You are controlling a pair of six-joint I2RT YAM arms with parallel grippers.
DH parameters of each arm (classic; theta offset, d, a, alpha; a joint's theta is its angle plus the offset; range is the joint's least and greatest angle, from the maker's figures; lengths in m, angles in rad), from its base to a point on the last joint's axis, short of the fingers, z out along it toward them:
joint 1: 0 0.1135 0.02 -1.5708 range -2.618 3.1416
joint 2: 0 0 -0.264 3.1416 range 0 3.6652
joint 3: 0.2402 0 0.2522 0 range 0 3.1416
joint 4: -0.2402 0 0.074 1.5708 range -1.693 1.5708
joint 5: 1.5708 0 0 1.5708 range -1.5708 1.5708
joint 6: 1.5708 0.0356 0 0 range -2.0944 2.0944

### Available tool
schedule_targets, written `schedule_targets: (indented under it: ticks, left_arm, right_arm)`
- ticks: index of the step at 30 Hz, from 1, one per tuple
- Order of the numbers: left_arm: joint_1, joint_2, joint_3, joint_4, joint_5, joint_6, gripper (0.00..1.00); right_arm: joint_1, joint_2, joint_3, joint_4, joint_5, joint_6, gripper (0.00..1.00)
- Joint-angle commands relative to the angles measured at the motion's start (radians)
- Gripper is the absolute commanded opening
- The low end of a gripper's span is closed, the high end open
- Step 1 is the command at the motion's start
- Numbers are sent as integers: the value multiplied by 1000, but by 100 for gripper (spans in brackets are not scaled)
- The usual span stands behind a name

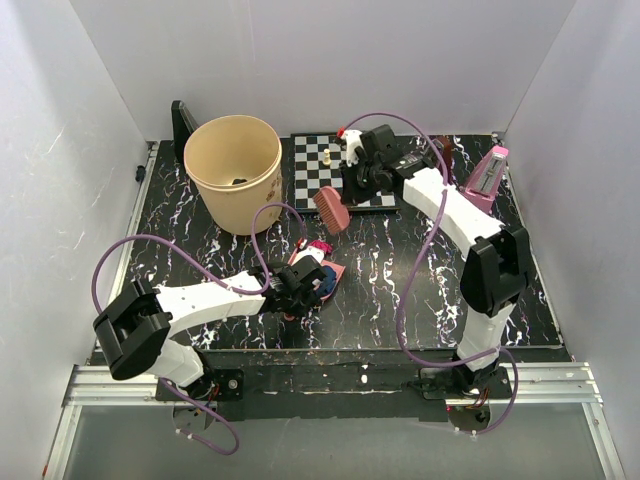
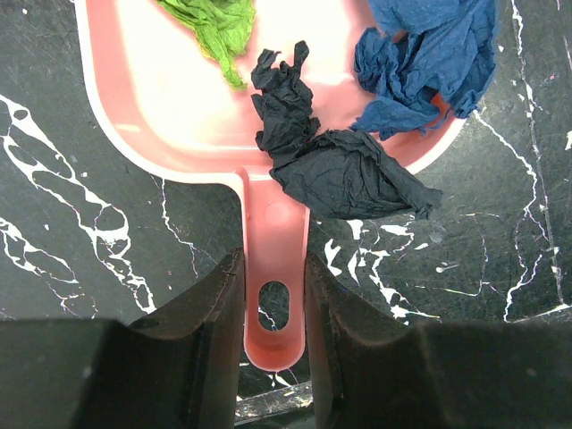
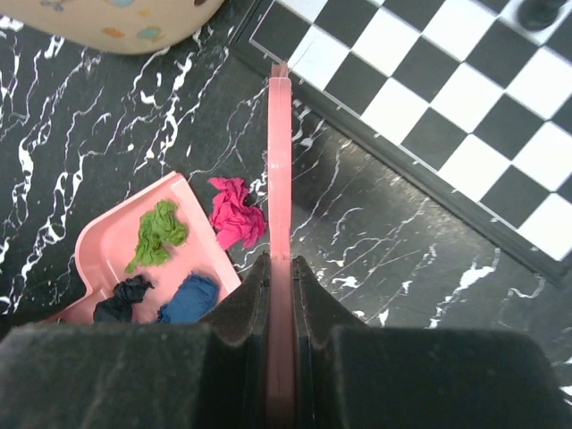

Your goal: Sweep away the paper scraps from the table

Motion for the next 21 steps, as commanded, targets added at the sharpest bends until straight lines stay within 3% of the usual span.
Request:
schedule_targets:
  ticks: [1,14,21]
  left_arm:
    - [6,-46,-8,-2,-40,1,0]
    - [6,-21,1,5,-46,6,0]
    - [6,-30,-2,10,-60,7,0]
  right_arm:
    - [-3,2,-23,69,-111,20,1]
    - [28,-78,-95,-101,-377,-91,1]
    - [-33,-233,-150,-47,-409,-28,1]
